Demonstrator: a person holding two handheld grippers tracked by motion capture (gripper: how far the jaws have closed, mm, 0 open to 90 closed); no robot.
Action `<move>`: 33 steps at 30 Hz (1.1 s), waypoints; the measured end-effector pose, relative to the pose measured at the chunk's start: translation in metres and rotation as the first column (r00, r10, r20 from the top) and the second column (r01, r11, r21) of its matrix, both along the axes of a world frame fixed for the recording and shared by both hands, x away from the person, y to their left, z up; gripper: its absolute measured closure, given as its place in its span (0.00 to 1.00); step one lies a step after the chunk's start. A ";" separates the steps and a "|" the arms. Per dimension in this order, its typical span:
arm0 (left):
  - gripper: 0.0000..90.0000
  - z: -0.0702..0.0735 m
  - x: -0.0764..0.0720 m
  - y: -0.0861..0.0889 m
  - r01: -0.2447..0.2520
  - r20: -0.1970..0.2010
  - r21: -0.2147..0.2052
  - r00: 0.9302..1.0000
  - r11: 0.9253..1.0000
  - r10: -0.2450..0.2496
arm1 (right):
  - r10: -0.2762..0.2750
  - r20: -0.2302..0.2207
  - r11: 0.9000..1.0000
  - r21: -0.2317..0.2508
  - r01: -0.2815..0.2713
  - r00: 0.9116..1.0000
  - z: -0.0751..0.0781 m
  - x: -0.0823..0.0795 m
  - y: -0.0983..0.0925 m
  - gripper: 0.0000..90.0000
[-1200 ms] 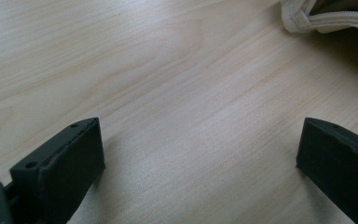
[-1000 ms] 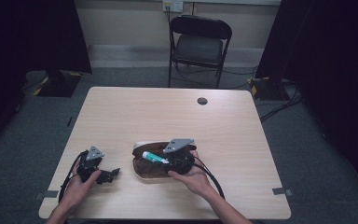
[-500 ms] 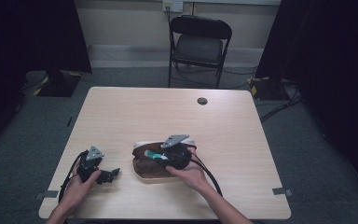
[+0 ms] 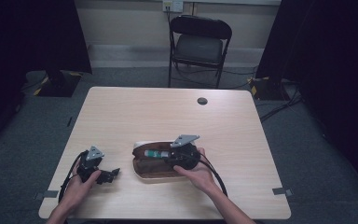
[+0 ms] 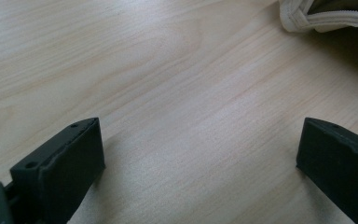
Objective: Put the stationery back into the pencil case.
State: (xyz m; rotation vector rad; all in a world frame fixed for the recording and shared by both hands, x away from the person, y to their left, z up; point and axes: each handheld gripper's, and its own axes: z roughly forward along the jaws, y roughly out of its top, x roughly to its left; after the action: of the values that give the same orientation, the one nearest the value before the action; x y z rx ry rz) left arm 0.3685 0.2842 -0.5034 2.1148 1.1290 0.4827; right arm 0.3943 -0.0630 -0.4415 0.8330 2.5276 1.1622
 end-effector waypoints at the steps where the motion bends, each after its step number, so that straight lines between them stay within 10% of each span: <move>1: 0.00 0.000 0.000 0.000 0.000 0.000 0.000 1.000 1.000 0.000 | -0.007 -0.005 1.000 0.001 0.007 1.000 0.000 -0.001 -0.003 0.65; 21: 0.00 0.000 0.000 0.000 0.000 0.000 0.000 1.000 1.000 0.000 | -0.114 0.040 0.993 0.048 0.112 0.993 0.004 -0.021 -0.072 0.59; 33: 0.00 0.000 0.000 0.000 0.000 -0.001 0.000 1.000 1.000 0.000 | -0.227 0.031 0.973 0.060 0.225 0.973 0.004 -0.026 -0.123 0.43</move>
State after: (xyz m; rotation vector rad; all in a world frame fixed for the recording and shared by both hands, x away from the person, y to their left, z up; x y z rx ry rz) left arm 0.3685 0.2842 -0.5033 2.1151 1.1294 0.4821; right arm 0.3680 -0.1860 -0.4375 1.0702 2.3067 1.1667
